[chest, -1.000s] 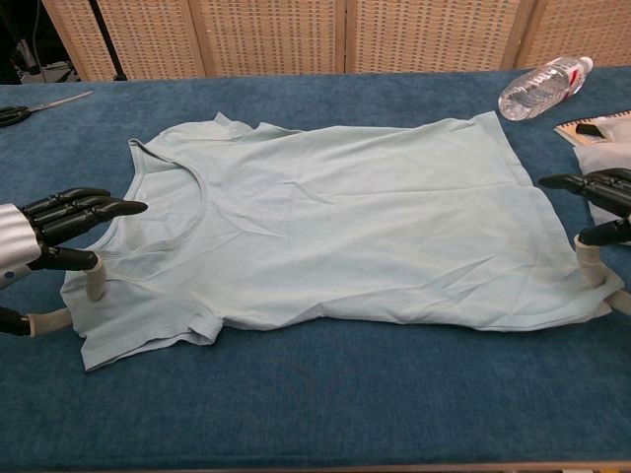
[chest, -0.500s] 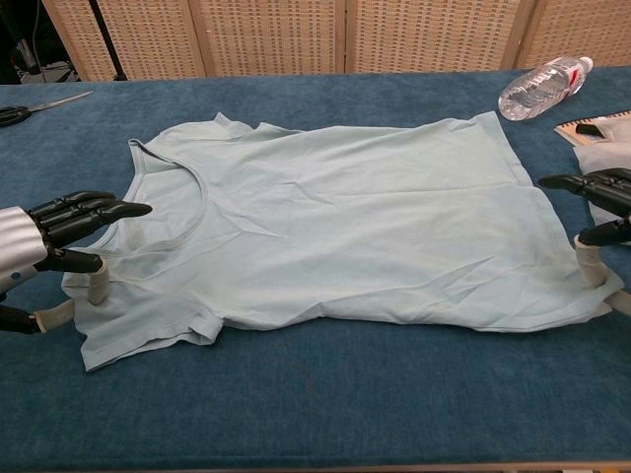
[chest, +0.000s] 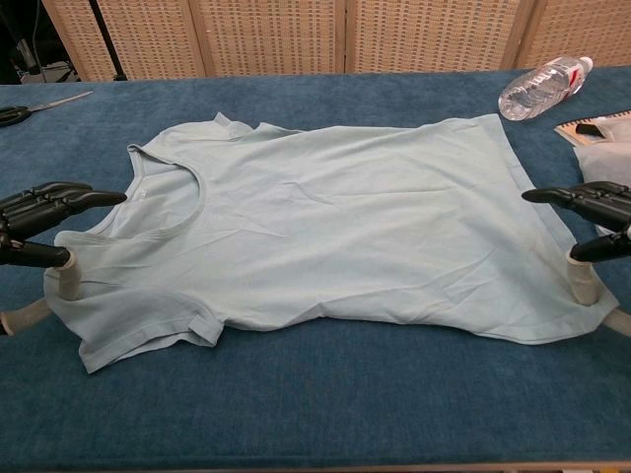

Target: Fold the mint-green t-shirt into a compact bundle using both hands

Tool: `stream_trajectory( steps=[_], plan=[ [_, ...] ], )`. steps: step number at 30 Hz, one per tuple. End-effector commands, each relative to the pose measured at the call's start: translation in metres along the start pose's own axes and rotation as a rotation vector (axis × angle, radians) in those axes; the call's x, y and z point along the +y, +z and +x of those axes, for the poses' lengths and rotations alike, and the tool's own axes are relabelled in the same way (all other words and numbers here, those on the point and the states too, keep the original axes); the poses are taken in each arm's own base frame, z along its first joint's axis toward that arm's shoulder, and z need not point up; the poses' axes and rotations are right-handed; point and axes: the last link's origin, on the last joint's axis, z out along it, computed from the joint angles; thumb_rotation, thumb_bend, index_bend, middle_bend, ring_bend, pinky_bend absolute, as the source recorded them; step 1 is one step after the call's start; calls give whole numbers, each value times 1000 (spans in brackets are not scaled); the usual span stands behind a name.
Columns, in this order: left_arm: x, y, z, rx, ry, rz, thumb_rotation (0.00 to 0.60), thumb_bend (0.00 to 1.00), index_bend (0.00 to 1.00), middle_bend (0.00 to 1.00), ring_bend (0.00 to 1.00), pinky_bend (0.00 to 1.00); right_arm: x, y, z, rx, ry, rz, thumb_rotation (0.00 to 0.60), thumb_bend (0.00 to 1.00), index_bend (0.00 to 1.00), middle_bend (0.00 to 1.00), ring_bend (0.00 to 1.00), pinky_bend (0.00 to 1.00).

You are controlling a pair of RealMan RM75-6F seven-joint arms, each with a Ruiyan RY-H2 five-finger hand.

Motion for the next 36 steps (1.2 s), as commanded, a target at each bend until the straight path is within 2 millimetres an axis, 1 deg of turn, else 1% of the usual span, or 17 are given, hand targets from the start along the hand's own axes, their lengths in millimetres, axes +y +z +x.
stream_trajectory(
  steps=[1,9,18,28,36],
  plan=[
    [5,-9,6,3,-19,-42,600,482,719,0,0,0,-8,-4,4,-16,47,69,600,517,677,0,0,0],
    [23,-28,12,-5,-44,-124,600,480,721,0,0,0,-24,-16,14,-52,81,181,600,517,677,0,0,0],
    [43,-52,20,-30,-87,-189,600,479,722,0,0,0,-40,-39,24,-87,116,286,600,517,677,0,0,0],
    [56,-86,32,-83,-145,-229,600,477,723,0,0,0,-62,-62,30,-113,126,393,600,517,677,0,0,0],
    [62,-101,33,-105,-163,-232,600,476,723,0,0,0,-69,-73,30,-128,131,424,600,517,677,0,0,0]
  ],
)
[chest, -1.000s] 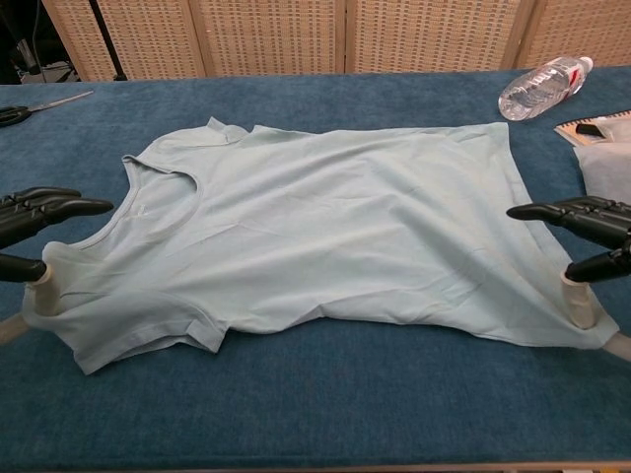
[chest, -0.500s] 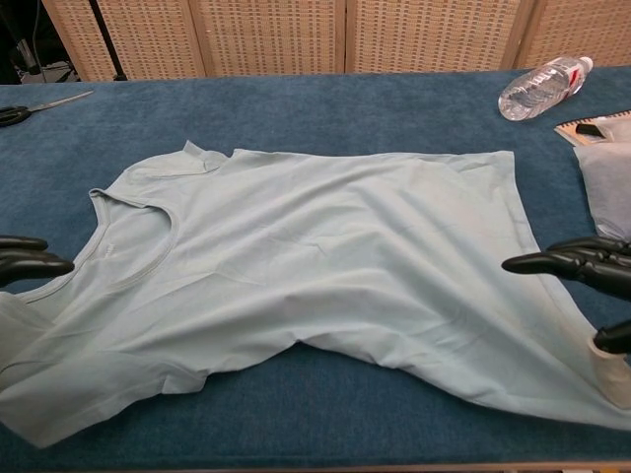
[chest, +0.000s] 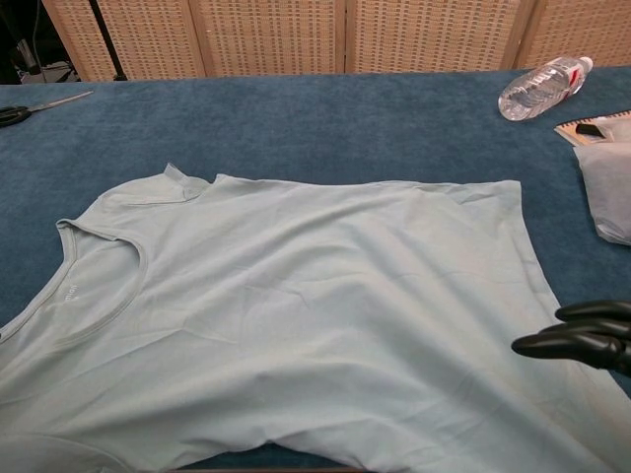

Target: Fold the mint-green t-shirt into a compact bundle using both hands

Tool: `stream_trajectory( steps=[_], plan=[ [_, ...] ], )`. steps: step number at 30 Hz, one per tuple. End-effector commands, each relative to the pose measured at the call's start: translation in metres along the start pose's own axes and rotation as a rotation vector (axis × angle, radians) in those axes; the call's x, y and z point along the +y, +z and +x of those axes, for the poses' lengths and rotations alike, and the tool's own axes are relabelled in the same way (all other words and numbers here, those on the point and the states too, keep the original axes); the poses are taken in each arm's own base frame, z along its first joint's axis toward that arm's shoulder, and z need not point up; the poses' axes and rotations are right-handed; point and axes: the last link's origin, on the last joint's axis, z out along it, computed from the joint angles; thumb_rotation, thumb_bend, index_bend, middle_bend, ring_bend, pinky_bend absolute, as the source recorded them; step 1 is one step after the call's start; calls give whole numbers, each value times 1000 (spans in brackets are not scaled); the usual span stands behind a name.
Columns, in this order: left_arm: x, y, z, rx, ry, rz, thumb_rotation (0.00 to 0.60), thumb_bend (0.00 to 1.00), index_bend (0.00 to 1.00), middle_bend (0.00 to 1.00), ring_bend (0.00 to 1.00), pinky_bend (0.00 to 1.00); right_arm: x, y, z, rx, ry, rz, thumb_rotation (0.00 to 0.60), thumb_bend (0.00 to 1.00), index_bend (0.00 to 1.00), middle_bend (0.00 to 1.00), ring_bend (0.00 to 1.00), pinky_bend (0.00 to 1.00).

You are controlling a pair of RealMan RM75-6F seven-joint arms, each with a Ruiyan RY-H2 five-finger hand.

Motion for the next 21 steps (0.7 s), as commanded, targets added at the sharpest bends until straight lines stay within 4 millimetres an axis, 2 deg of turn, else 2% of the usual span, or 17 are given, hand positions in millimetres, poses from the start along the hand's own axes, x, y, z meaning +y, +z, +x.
stream_trajectory(
  steps=[1,11,17,21],
  plan=[
    [3,-5,-1,-4,-14,2,600,476,723,0,0,0,-1,-2,-1,-5,-1,2,600,517,677,0,0,0],
    [2,-1,-1,37,-32,2,600,475,723,0,0,0,2,-1,-3,-10,1,-9,600,517,677,0,0,0],
    [-12,15,8,126,-46,69,600,470,730,0,0,0,18,7,9,40,39,-70,600,517,677,0,0,0],
    [-26,29,21,207,-70,164,600,465,731,0,0,0,36,19,25,102,82,-138,600,517,677,0,0,0]
  ],
)
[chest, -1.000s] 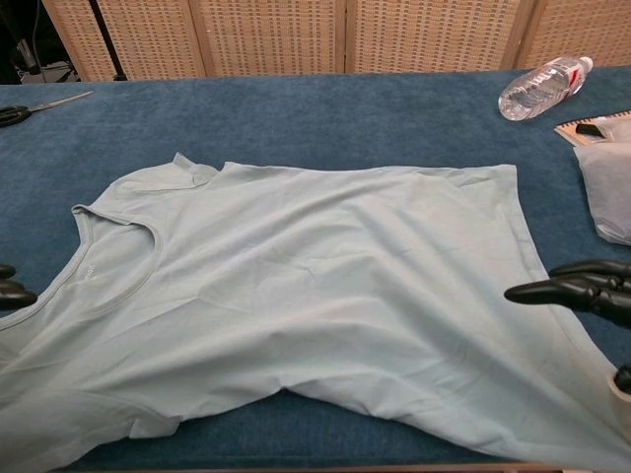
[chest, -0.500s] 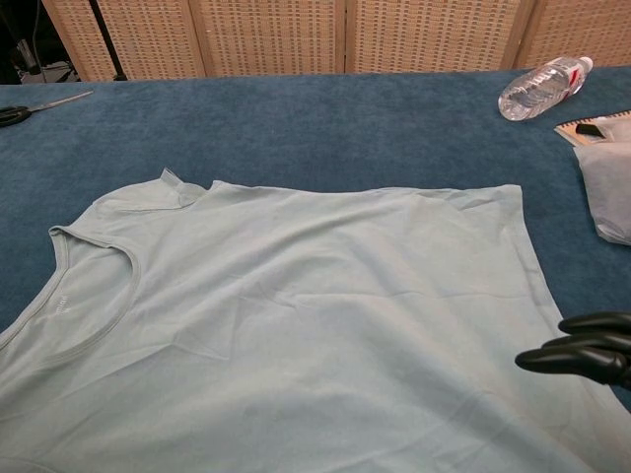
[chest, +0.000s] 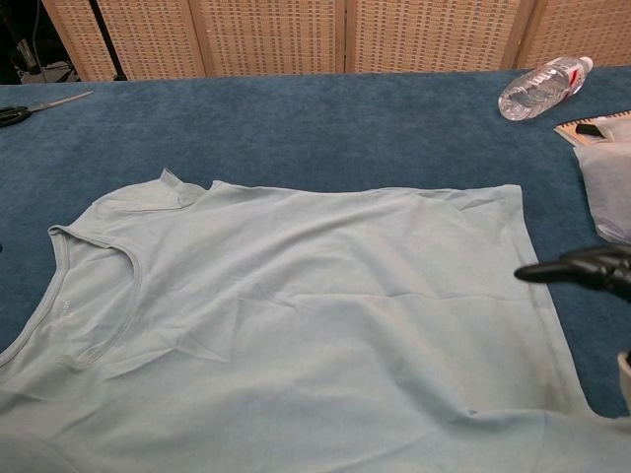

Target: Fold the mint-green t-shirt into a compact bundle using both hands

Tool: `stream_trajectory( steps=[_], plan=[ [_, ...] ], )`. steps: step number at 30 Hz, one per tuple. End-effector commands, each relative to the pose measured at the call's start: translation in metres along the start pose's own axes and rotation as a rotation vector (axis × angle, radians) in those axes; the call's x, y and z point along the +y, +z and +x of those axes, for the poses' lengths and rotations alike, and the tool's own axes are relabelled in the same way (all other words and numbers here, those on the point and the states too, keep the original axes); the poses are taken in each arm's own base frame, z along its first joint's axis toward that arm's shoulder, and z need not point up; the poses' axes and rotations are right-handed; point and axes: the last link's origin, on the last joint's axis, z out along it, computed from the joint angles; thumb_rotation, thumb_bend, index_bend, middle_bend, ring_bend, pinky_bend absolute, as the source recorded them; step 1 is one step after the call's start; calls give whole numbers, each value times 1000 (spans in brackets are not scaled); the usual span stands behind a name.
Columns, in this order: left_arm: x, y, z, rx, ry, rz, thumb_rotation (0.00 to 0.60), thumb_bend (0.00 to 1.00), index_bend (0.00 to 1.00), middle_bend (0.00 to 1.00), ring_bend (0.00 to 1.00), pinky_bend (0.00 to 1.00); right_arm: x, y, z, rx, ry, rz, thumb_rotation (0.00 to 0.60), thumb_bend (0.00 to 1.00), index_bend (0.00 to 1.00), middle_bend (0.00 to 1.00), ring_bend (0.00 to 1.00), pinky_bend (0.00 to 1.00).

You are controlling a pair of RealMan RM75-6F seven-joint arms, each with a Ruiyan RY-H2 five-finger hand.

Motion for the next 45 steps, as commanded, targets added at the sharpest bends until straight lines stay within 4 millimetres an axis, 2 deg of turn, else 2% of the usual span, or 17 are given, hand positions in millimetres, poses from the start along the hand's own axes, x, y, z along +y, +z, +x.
stream_trajectory(
  steps=[1,2,5,13,26,38,45],
  plan=[
    [-16,19,13,78,-14,112,600,464,731,0,0,0,16,16,16,58,40,-58,600,517,677,0,0,0],
    [-24,27,19,99,-16,168,600,463,732,0,0,0,25,25,24,90,58,-94,600,517,677,0,0,0],
    [-33,40,29,90,-23,265,600,461,731,0,0,0,36,39,35,115,84,-133,600,517,677,0,0,0],
    [-60,76,45,83,-54,420,600,462,731,0,0,0,66,75,53,144,134,-242,600,517,677,0,0,0],
    [-98,123,48,57,-70,531,600,462,734,0,0,0,119,108,45,106,173,-406,600,517,677,0,0,0],
    [-123,144,50,48,-73,610,600,462,737,0,0,0,152,124,53,123,192,-484,600,517,677,0,0,0],
    [-136,145,52,65,-90,658,600,462,738,0,0,0,168,128,49,110,203,-527,600,517,678,0,0,0]
  ],
)
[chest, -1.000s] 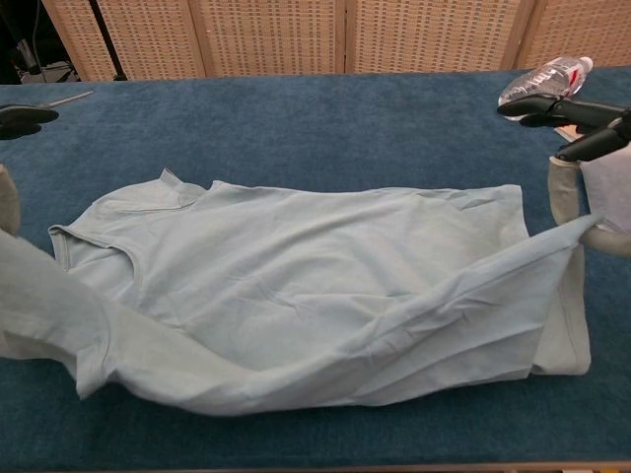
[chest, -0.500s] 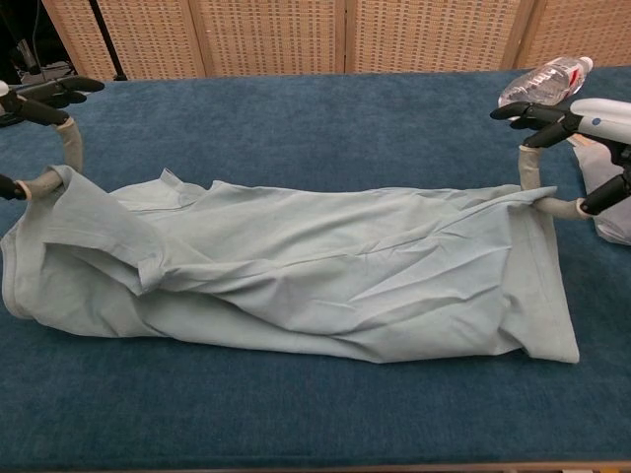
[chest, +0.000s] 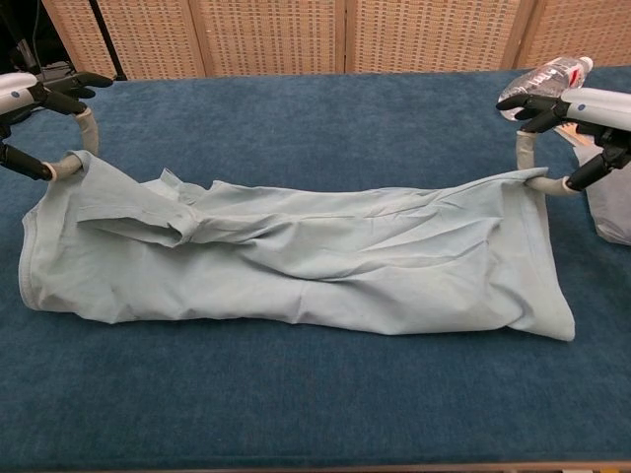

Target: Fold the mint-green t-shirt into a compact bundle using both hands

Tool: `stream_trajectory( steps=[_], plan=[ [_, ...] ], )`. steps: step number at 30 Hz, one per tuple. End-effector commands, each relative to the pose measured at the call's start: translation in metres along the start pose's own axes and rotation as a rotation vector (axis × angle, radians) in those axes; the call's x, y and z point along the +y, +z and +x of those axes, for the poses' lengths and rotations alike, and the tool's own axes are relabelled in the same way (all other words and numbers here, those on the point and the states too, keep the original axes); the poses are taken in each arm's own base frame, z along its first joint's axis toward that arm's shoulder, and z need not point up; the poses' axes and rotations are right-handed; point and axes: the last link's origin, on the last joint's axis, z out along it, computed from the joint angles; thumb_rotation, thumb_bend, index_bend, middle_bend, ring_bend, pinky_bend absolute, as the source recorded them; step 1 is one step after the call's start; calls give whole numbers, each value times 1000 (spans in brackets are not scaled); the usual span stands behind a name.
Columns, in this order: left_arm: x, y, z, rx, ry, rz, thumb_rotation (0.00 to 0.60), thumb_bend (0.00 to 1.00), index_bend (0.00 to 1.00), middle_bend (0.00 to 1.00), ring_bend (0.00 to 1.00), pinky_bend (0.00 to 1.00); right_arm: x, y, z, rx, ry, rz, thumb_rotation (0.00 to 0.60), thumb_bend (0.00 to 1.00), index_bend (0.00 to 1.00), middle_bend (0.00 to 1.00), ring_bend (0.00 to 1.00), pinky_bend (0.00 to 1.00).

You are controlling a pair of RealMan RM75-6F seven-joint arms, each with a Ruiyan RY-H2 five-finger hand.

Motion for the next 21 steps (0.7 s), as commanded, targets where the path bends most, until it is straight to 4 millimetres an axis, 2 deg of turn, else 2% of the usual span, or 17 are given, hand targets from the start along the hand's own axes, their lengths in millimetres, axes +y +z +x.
stream_trajectory(
  steps=[1,21],
  plan=[
    [-5,5,3,15,-15,28,600,463,738,0,0,0,6,9,-1,-2,11,-25,600,517,678,0,0,0],
    [-15,14,-1,2,-6,69,600,465,738,0,0,0,29,26,-11,-22,-3,-100,600,506,662,0,0,0]
  ],
)
